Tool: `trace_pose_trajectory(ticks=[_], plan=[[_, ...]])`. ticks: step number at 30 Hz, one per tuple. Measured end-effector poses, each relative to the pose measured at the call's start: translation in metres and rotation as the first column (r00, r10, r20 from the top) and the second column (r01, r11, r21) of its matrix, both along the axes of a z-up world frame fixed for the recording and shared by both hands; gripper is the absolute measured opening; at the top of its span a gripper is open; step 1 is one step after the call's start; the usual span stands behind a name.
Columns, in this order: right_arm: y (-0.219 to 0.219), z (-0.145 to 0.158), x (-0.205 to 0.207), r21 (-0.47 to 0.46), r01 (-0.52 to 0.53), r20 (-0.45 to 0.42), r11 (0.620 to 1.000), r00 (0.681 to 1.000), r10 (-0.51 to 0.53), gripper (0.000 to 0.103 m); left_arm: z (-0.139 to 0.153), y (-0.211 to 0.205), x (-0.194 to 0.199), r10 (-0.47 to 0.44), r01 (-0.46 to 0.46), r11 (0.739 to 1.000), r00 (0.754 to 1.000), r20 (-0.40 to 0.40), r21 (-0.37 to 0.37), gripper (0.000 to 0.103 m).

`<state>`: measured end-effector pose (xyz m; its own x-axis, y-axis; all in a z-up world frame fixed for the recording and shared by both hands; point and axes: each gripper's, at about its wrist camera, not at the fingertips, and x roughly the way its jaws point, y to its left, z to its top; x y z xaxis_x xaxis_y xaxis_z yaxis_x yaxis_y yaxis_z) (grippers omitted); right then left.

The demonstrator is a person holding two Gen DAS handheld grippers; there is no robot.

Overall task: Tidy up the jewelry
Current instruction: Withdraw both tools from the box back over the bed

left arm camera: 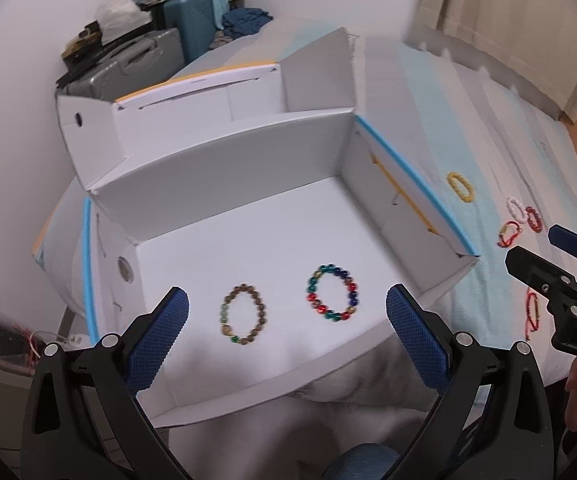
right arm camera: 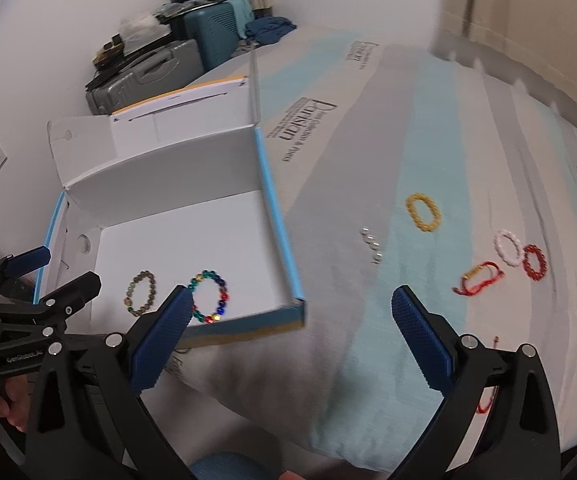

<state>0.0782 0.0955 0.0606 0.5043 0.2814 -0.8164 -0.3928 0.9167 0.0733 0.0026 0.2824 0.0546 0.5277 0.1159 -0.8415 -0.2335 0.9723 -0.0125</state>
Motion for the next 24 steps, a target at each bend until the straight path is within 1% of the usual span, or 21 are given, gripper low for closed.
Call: trace_pose_trajectory(ticks=[8, 15, 19, 24], plan=[[-0.042, 0.006, -0.008, 0.009, 0.056, 0.011, 0.998, 0.998, -0.056, 0.096, 0.01, -0.034, 0.004, -0.043, 0.042, 0.999, 0.999, 0.015, 0.007, 0.097], [-0.088, 0.013, -0.018, 0.014, 0.123, 0.021, 0.992, 0.992, -0.123, 0.096, 0.019, -0.067, 0.004, -0.083, 0.083, 0.997, 0.996, 0.035, 0.012, 0.097], [-0.116, 0.016, -0.026, 0.023, 0.153, 0.028, 0.988, 0.988, -0.153, 0.096, 0.023, -0.091, 0.002, -0.113, 0.112, 0.993, 0.993, 0.042, 0.021, 0.097], [-0.147, 0.016, -0.035, 0.028, 0.188, 0.038, 0.982, 0.981, -0.189, 0.096, 0.027, -0.119, 0.006, -0.148, 0.147, 0.989, 0.988, 0.05, 0.015, 0.097]])
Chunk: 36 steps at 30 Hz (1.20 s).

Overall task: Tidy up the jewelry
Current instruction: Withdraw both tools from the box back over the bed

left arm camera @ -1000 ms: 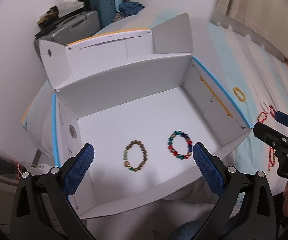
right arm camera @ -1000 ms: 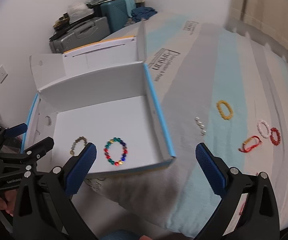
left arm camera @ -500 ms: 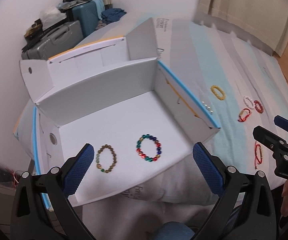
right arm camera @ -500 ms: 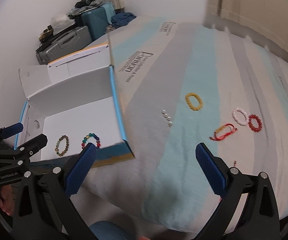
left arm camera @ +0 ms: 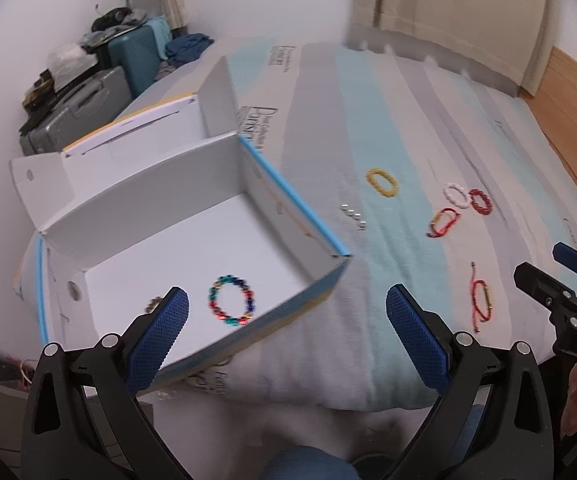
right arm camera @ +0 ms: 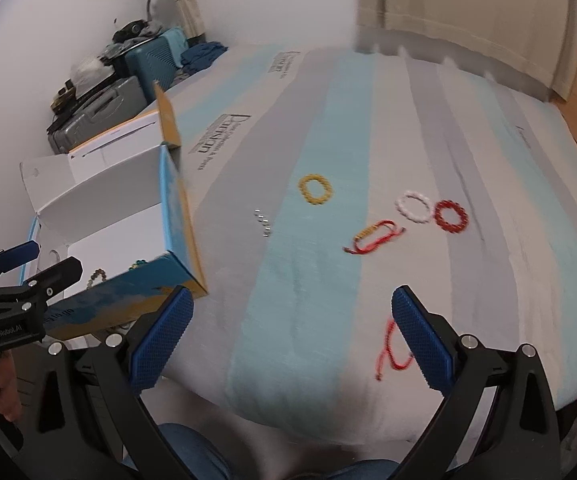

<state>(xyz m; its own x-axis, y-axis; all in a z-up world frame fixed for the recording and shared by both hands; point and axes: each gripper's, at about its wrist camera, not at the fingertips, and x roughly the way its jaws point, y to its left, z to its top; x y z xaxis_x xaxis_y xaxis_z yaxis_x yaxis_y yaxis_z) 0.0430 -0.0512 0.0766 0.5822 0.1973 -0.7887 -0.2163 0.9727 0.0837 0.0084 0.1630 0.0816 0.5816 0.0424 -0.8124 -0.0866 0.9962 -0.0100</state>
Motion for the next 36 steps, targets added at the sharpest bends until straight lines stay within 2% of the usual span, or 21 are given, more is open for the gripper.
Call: trace_pose_trajectory(ticks=[9, 17, 23, 28, 33, 36], plan=[[-0.059, -0.01, -0.001, 0.0, 0.075, -0.007, 0.997, 0.997, -0.075, 0.096, -0.003, -0.054, 0.02, -0.068, 0.068, 0.997, 0.998, 0.007, -0.034, 0.097], [-0.098, -0.039, 0.008, -0.016, 0.121, -0.047, 0.992, 0.991, -0.122, 0.096, -0.027, -0.1, 0.065, -0.125, 0.123, 0.99, 0.992, -0.026, -0.07, 0.097], [-0.117, -0.069, 0.021, -0.06, 0.139, -0.08, 0.988, 0.986, -0.144, 0.095, -0.053, -0.12, 0.109, -0.126, 0.121, 0.989, 0.991, -0.052, -0.079, 0.097], [-0.122, -0.096, 0.028, -0.084, 0.143, -0.093, 0.986, 0.984, -0.15, 0.095, -0.089, -0.128, 0.137, -0.102, 0.099, 0.994, 0.993, -0.057, -0.053, 0.095], [-0.121, -0.132, 0.037, -0.125, 0.132, -0.138, 0.983, 0.979, -0.149, 0.095, -0.124, -0.126, 0.167, -0.078, 0.072, 0.995, 0.993, -0.093, -0.061, 0.094], [-0.122, -0.149, 0.044, -0.117, 0.136, -0.174, 0.984, 0.972, -0.155, 0.095, -0.139, -0.123, 0.186, -0.062, 0.057, 0.997, 0.992, -0.112, -0.048, 0.093]])
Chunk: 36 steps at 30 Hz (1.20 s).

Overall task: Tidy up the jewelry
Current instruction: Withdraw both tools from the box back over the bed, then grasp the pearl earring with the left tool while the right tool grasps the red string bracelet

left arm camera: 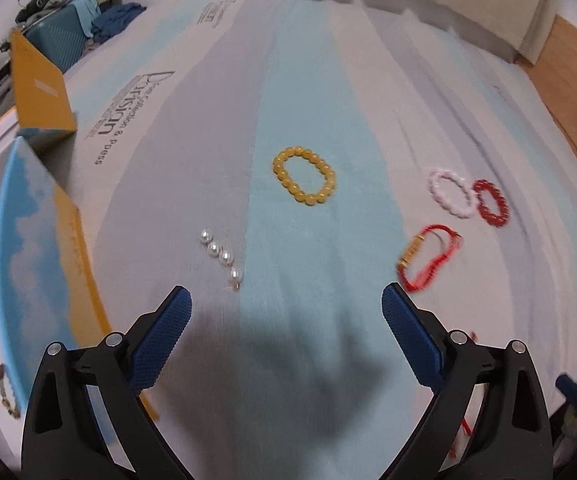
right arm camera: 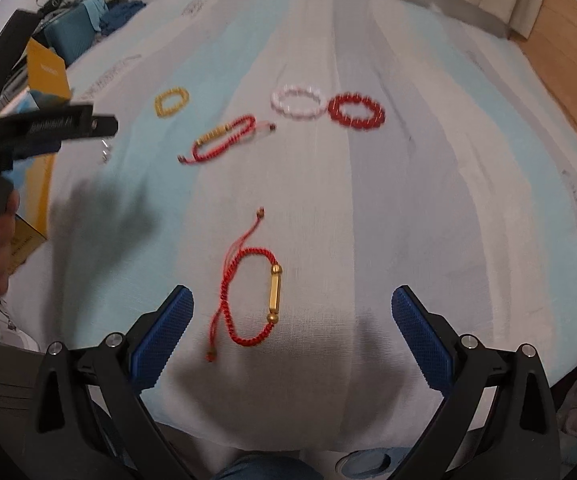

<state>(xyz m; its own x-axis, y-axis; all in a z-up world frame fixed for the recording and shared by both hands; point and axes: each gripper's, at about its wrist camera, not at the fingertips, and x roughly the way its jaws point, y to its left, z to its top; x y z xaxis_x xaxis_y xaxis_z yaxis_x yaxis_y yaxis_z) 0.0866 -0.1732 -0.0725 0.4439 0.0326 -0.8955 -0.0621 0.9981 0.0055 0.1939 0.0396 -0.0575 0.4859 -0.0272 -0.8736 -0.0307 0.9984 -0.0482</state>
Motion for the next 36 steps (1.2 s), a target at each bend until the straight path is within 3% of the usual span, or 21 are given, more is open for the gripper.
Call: trace_pose_trajectory(ticks=[13, 19, 22, 25, 28, 30, 33, 36], plan=[[0.01, -0.046, 0.026, 0.035, 0.007, -0.095, 0.999, 0.995, -0.004, 0.095, -0.036, 0.013, 0.044, 0.057, -0.056, 0.998, 0.998, -0.026, 0.032, 0.092], [0.014, -0.055, 0.031, 0.048, 0.025, -0.113, 0.999, 0.993, -0.019, 0.095, -0.052, 0.015, 0.052, 0.056, -0.054, 0.998, 0.997, -0.054, 0.029, 0.082], [0.013, -0.056, 0.032, 0.057, 0.032, -0.112, 0.998, 0.993, -0.026, 0.093, -0.059, 0.014, 0.054, 0.056, -0.054, 0.998, 0.997, -0.056, 0.029, 0.075], [0.008, -0.056, 0.032, 0.06, 0.03, -0.109, 0.998, 0.994, -0.023, 0.086, -0.061, 0.012, 0.054, 0.054, -0.052, 0.998, 0.997, -0.051, 0.03, 0.06], [0.004, -0.055, 0.031, 0.061, 0.035, -0.107, 0.998, 0.994, -0.028, 0.076, -0.062, 0.014, 0.054, 0.058, -0.057, 0.998, 0.997, -0.053, 0.028, 0.044], [0.001, -0.054, 0.032, 0.06, 0.047, -0.111, 0.997, 0.993, -0.04, 0.065, -0.062, 0.018, 0.055, 0.072, -0.071, 0.997, 0.996, -0.059, 0.031, 0.027], [-0.004, -0.052, 0.033, 0.063, 0.066, -0.118, 0.996, 0.991, -0.059, 0.054, -0.06, 0.021, 0.054, 0.074, -0.072, 0.997, 0.995, -0.065, 0.021, 0.013], [-0.005, -0.052, 0.033, 0.061, 0.061, -0.114, 0.996, 0.992, -0.053, 0.043, -0.059, 0.023, 0.054, 0.063, -0.061, 0.998, 0.995, -0.073, 0.02, 0.01]])
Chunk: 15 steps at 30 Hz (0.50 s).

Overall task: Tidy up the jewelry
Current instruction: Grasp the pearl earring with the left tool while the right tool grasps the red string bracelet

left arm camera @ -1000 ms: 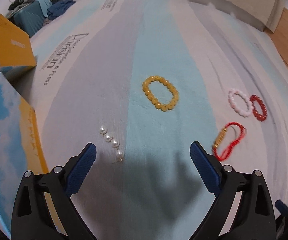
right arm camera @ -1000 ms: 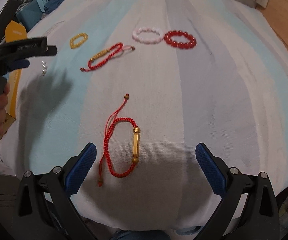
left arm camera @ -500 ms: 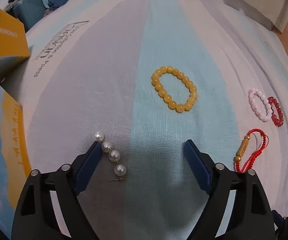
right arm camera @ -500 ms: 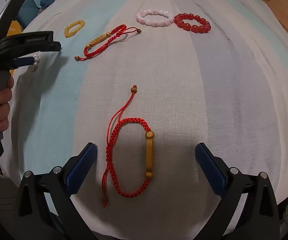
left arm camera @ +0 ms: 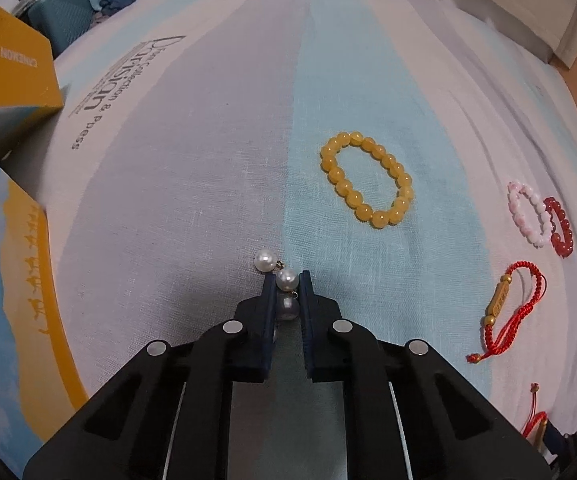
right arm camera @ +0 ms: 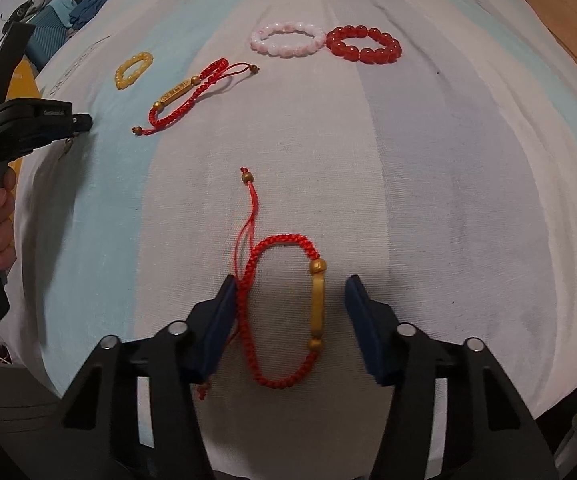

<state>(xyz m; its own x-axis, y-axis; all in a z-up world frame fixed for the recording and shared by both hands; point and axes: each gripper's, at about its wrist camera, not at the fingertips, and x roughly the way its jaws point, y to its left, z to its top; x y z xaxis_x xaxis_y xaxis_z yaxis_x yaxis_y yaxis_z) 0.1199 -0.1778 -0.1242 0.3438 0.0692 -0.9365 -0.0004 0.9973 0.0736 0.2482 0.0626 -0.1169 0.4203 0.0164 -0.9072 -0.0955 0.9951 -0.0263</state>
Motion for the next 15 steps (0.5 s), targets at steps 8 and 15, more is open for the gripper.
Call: trace_pose_trajectory(ticks=[8, 15], plan=[[-0.01, 0.009, -0.002, 0.023, 0.002, 0.021, 1.0, 1.0, -0.002, 0.008, 0.014, 0.002, -0.006, -0.027, 0.027, 0.999, 1.0, 0.001, -0.035, 0.01], [-0.013, 0.015, -0.008, 0.037, 0.006, 0.037, 0.999, 0.999, -0.007, 0.007, 0.023, 0.003, -0.013, -0.028, 0.028, 0.999, 1.0, 0.003, -0.041, 0.01]])
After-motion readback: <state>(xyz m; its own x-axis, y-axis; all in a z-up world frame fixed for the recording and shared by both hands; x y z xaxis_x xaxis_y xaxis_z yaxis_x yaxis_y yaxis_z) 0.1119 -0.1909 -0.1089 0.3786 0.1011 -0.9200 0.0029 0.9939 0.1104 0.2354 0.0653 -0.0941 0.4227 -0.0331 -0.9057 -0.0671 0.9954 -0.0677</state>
